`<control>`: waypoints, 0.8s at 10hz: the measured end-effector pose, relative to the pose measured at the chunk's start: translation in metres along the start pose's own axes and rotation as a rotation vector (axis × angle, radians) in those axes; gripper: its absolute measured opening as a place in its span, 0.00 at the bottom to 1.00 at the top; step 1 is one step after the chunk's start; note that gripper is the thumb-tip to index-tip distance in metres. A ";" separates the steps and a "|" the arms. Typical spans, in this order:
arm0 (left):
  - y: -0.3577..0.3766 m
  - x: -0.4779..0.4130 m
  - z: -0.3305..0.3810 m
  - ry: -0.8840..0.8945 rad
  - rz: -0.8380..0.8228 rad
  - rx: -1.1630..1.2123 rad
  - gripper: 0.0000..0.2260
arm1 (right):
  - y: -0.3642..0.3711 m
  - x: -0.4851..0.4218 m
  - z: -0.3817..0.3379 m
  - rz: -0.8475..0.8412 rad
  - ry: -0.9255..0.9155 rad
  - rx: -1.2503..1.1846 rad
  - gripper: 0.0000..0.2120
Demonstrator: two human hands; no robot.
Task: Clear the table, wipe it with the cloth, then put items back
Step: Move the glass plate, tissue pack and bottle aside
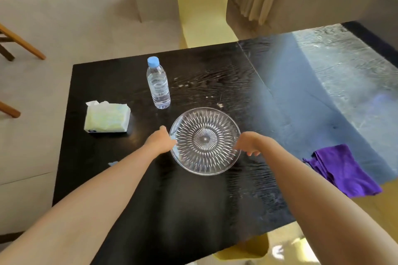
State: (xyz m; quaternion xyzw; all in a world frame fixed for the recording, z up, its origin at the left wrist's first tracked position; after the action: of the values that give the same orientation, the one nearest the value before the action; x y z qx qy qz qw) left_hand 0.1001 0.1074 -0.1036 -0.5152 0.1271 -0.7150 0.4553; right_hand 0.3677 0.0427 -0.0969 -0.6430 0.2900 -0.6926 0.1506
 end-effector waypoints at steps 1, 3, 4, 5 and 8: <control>0.008 -0.020 -0.006 -0.114 -0.019 0.234 0.24 | -0.014 -0.019 0.011 0.153 0.084 -0.033 0.16; 0.027 -0.040 -0.010 -0.194 0.010 0.459 0.14 | -0.009 -0.046 0.019 0.089 0.044 -0.137 0.14; 0.033 -0.041 -0.010 -0.227 0.036 0.517 0.11 | -0.009 -0.053 0.027 0.098 0.057 -0.184 0.12; 0.041 -0.042 -0.004 -0.266 0.052 0.622 0.11 | -0.013 -0.060 0.044 0.126 0.109 -0.383 0.07; 0.080 -0.043 0.083 -0.218 0.167 0.916 0.16 | -0.033 -0.068 0.151 0.214 0.082 -0.936 0.11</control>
State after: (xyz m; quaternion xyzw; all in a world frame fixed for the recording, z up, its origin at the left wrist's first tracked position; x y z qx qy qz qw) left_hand 0.2148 0.1207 -0.1456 -0.3215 -0.2088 -0.6001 0.7021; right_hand 0.5292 0.0765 -0.1314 -0.5805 0.6407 -0.4932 -0.0963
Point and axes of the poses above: each hand's wrist, its own x-axis away from the middle knuckle, its own y-axis out of the palm, z = x × y, the point moved 7 cm from there along -x, towards the middle knuckle, and after that the axes turned 13 degrees about x, right-handed, at the moved point
